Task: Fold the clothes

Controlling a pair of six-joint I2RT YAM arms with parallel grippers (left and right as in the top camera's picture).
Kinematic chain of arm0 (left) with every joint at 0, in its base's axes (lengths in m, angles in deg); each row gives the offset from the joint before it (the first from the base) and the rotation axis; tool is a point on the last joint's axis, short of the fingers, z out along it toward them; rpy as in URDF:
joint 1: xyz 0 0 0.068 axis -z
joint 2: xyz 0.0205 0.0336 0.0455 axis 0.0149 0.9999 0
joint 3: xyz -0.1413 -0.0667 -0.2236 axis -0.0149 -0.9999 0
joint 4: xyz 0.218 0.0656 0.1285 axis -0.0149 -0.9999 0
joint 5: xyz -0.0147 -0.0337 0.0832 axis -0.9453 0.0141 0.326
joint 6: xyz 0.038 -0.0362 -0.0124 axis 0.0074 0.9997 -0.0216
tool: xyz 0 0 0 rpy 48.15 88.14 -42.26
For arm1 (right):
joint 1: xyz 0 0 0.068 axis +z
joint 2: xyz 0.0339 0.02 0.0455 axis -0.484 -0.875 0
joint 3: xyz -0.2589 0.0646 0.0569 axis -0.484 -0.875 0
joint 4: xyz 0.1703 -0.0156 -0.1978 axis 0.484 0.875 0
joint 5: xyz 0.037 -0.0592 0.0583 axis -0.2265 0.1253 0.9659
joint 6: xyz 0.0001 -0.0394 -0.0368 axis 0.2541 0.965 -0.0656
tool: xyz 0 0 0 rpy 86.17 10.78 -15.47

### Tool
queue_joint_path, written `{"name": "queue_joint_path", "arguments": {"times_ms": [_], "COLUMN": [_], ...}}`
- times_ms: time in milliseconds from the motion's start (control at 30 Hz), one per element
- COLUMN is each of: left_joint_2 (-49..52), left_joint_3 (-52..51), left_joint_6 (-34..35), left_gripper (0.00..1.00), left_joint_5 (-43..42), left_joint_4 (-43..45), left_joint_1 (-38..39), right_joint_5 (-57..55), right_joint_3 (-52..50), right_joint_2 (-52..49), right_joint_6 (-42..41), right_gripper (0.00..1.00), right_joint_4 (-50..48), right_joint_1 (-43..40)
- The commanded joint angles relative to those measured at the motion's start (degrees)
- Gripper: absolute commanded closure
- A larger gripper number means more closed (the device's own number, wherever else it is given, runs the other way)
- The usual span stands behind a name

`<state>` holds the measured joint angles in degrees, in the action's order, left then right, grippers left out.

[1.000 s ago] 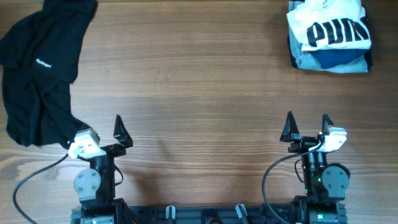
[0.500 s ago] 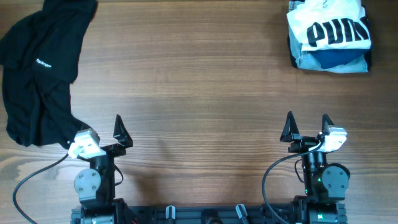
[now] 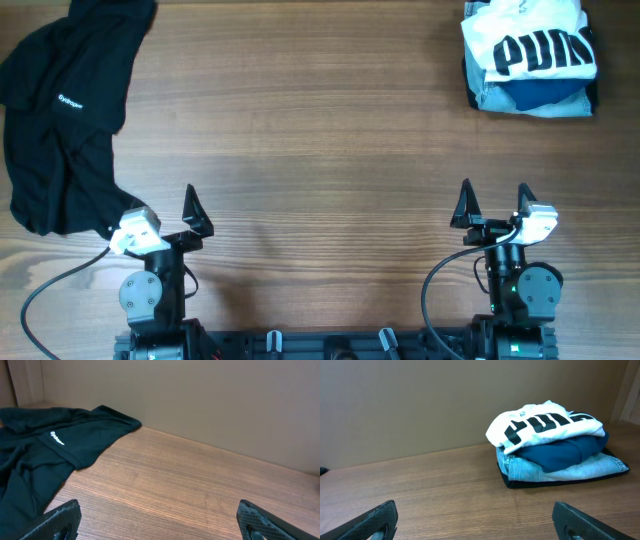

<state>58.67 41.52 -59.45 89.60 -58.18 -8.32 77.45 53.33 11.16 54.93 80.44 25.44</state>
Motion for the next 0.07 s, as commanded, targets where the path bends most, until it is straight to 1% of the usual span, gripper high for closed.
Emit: {"name": "queue_joint_path", "arguments": {"times_ms": [0, 33], "left_joint_2": [-0.39, -0.39], "left_joint_3": [-0.17, -0.17], "left_joint_6": [-0.70, -0.70], "left_gripper": [0.00, 0.00], "left_joint_5": [-0.92, -0.90], "left_joint_4": [-0.15, -0.15], "left_joint_1": [0.22, 0.22], "right_joint_5": [0.74, 0.74], "right_joint_3": [-0.07, -0.07], "right_joint_2": [0.35, 0.35], "right_joint_6": [0.72, 0.74], "right_gripper": [0.00, 0.00], "right_joint_4": [-0.17, -0.17], "right_joint_1": [0.17, 0.17]}}
